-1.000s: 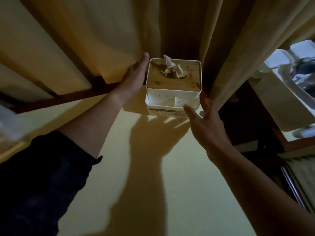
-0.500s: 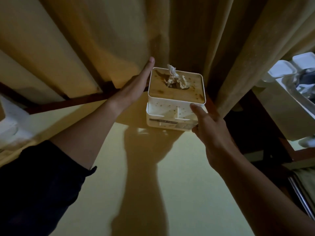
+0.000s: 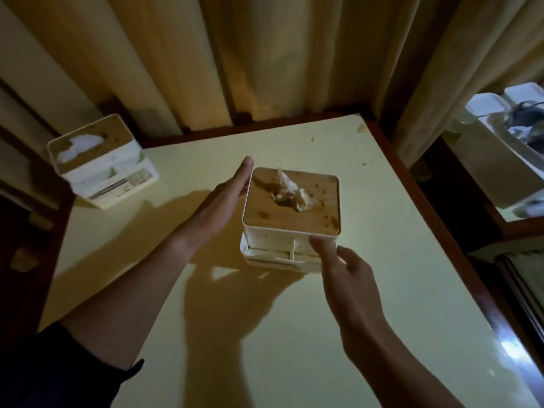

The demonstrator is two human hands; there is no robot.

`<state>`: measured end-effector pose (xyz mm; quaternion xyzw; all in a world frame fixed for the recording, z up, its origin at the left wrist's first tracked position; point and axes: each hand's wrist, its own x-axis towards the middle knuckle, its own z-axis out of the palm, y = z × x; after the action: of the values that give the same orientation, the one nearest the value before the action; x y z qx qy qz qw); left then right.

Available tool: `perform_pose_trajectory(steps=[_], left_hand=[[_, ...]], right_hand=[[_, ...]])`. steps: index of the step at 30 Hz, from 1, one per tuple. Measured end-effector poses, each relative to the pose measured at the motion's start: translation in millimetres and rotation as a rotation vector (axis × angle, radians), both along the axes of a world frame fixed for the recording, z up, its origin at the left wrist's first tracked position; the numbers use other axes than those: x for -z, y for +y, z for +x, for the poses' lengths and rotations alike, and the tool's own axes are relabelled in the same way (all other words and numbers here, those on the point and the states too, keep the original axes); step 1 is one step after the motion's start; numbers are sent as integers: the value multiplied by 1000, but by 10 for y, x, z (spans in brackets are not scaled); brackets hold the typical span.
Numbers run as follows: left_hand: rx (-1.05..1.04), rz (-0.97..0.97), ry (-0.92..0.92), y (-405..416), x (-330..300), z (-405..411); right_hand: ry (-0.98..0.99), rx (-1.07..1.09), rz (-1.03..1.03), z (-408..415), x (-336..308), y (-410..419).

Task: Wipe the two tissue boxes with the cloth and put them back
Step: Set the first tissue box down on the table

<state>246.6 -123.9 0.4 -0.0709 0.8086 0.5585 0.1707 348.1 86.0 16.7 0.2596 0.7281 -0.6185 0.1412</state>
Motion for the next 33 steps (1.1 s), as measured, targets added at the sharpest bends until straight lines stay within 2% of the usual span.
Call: perform_pose_trajectory(steps=[6,14,20,22,23,25,27,30,33], left_hand=[[-58,12,-18,-187,61,472],[-53,11,-25,-247,95,594],[-61,-1,-17,-280,159,537],[-41,-3,-25,-313,152,535],[-26,-23,-22,-350,146,544],[-9,-104,0,-497,125,603],[18,-222,52,-769,120,714],[145,-509,78,-1303,130,972],[161,-637,-9,-1833,145,1313]], right_hand=[[35,-29,-34,455,51,-216],[23,-61,-73,594,114,-321],[-12,-83,48,540,170,-299],[-17,-41,147,572,222,-300],[31,10,214,592,227,-308],[264,76,335,639,204,-375],[527,-13,422,653,174,-554],[814,-371,438,584,187,-1024],[906,-797,436,433,339,-1597]])
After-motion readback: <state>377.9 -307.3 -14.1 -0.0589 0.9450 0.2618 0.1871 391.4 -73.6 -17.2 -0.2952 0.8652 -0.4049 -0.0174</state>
